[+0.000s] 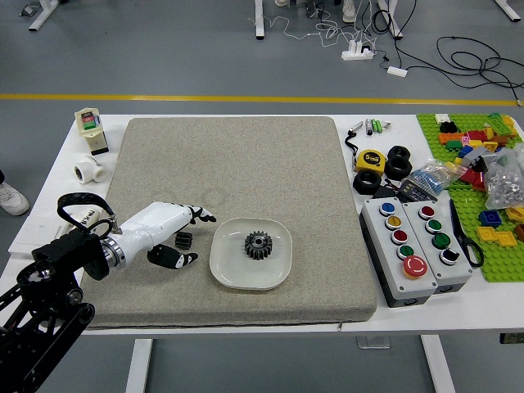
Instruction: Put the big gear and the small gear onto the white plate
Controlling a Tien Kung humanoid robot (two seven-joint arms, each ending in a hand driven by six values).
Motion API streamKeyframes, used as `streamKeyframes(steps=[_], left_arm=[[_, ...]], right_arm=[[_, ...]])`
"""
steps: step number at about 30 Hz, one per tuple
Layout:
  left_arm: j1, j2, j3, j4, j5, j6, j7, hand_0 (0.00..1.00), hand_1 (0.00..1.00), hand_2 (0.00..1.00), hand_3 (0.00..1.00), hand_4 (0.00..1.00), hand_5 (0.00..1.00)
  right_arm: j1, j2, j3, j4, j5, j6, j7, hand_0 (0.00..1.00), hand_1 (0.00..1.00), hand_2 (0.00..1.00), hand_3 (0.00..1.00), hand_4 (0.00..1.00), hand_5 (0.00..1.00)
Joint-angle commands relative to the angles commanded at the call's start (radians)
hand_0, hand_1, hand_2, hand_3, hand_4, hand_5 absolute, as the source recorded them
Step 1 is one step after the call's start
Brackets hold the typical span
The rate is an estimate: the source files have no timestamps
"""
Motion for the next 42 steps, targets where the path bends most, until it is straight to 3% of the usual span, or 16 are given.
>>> streamKeyframes(steps=[6,7,11,12,24,25,30,31,36,37,42], left_arm=[[-0.009,-0.009,-0.013,0.065,0.000,0.043,0.003,0.484,0.703,0.796,0.802,0.635,0.002],[-0.009,-0.012,-0.019,0.076,0.000,0.047,0.004,0.472,0.688,0.776,0.765,0.632,0.002],[-0.010,-0.018,-0.031,0.109,0.000,0.054,0.001,0.472,0.688,0.776,0.765,0.632,0.002],[-0.010,-0.018,-0.032,0.112,0.000,0.054,0.000,0.455,0.654,0.757,0.722,0.626,0.002],[-0.004,-0.017,-0.031,0.116,0.000,0.046,-0.009,0.446,0.639,0.747,0.706,0.610,0.002],[-0.005,-0.017,-0.030,0.116,0.000,0.047,-0.009,0.382,0.547,0.614,0.648,0.459,0.002],[-0.004,-0.017,-0.027,0.127,0.000,0.046,-0.005,0.382,0.547,0.614,0.648,0.459,0.002],[-0.003,-0.017,-0.026,0.128,0.000,0.045,-0.004,0.300,0.356,0.402,0.487,0.264,0.002],[-0.001,-0.017,-0.022,0.135,0.000,0.036,-0.003,0.300,0.356,0.402,0.487,0.264,0.002],[-0.001,-0.017,-0.021,0.135,0.000,0.035,-0.004,0.286,0.272,0.344,0.429,0.192,0.002],[0.003,-0.013,-0.023,0.131,0.000,0.033,-0.004,0.286,0.272,0.344,0.429,0.192,0.002]], right_arm=[[0.000,0.000,-0.003,0.000,0.003,0.000,0.000,0.601,0.608,0.695,0.556,0.754,0.669],[0.000,0.000,-0.003,0.000,0.003,0.000,0.000,0.602,0.608,0.696,0.557,0.753,0.669],[0.000,-0.001,-0.003,0.000,0.003,0.001,0.001,0.602,0.608,0.696,0.557,0.753,0.669],[0.001,-0.001,-0.003,0.000,0.003,0.001,0.001,0.601,0.608,0.696,0.556,0.753,0.668],[0.001,-0.001,-0.002,0.000,0.002,0.001,0.000,0.602,0.608,0.696,0.556,0.753,0.667],[0.001,-0.001,-0.003,0.000,0.002,0.001,0.000,0.602,0.608,0.696,0.556,0.753,0.666],[-0.001,0.000,-0.004,0.000,0.005,0.000,0.000,0.602,0.608,0.696,0.556,0.753,0.666],[-0.001,0.000,-0.004,0.000,0.005,0.000,0.000,0.601,0.608,0.696,0.556,0.754,0.666],[-0.005,0.000,-0.005,0.000,0.004,0.001,0.001,0.601,0.608,0.696,0.556,0.754,0.666],[-0.005,0.000,-0.005,0.000,0.004,0.001,0.001,0.601,0.608,0.696,0.557,0.753,0.668],[-0.008,0.000,-0.004,0.000,0.004,0.001,0.001,0.601,0.608,0.696,0.557,0.753,0.668]])
